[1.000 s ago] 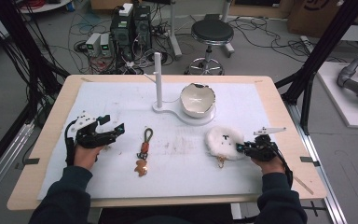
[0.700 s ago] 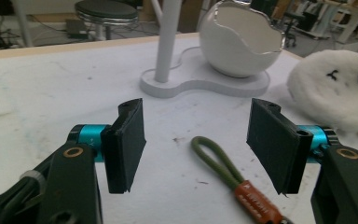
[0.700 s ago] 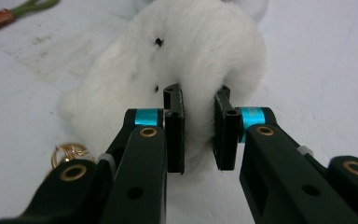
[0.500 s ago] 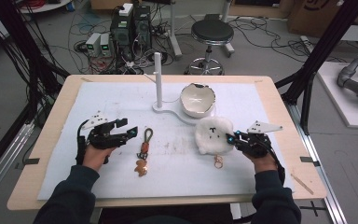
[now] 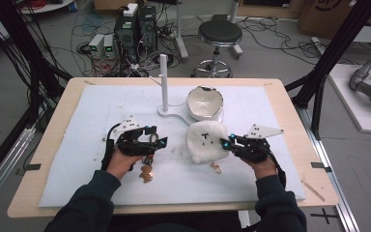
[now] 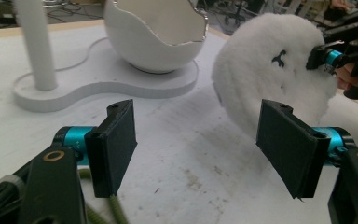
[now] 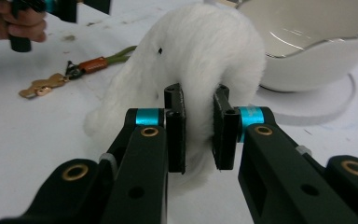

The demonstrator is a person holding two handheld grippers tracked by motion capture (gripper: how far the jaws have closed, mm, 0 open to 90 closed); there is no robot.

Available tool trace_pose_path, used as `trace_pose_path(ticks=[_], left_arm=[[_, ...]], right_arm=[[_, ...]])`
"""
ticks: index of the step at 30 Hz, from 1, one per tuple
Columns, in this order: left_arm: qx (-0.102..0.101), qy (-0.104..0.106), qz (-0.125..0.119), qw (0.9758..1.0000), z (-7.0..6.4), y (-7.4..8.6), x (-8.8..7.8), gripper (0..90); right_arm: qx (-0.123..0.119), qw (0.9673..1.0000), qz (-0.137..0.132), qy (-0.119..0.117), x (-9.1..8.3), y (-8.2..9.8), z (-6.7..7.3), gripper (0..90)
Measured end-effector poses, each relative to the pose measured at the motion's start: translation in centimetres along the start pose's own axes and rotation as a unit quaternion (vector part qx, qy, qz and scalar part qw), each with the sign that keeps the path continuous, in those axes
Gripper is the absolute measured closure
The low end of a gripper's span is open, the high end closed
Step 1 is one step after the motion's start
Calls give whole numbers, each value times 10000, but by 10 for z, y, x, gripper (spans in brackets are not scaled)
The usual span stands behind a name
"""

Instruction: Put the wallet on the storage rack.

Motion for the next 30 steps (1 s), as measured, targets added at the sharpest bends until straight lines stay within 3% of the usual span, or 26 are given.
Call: trace_pose_path(ticks=[7,13,16,17,19,20,22,26,30], left_arm=[[-31,408,221,9989,-18,9,18,304],[-8,670,309,9973,-28,13,21,369],[105,630,433,9970,-29,17,21,434],[172,566,502,9970,-27,18,20,560],[198,508,556,9970,-23,19,18,686],[166,520,530,9971,-24,18,17,728],[300,537,508,9968,-25,17,17,780],[468,647,311,9963,-29,11,15,816],[615,683,53,9958,-31,3,13,830]], right_arm=[[-175,9995,-6,-256,16,-4,17,791],[-390,9980,40,-491,23,-4,29,791],[-508,9969,34,-602,27,-6,34,791],[-543,9966,64,-619,28,-5,35,791],[-501,9969,77,-608,27,-5,34,790],[-493,9969,68,-615,27,-5,34,790],[-495,9970,65,-600,27,-5,34,787],[-430,9977,98,-513,27,-3,30,755],[-57,9995,127,-273,26,3,19,587]])
Point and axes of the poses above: each handheld gripper's, and its own axes: x roughly forward along the jaws, y roughly out of its underside, z roughly to its left, the point moved 10 cm from there along x, roughly forward along the jaws, and after that the axes turned 14 degrees about -z, right-handed, at the moved point
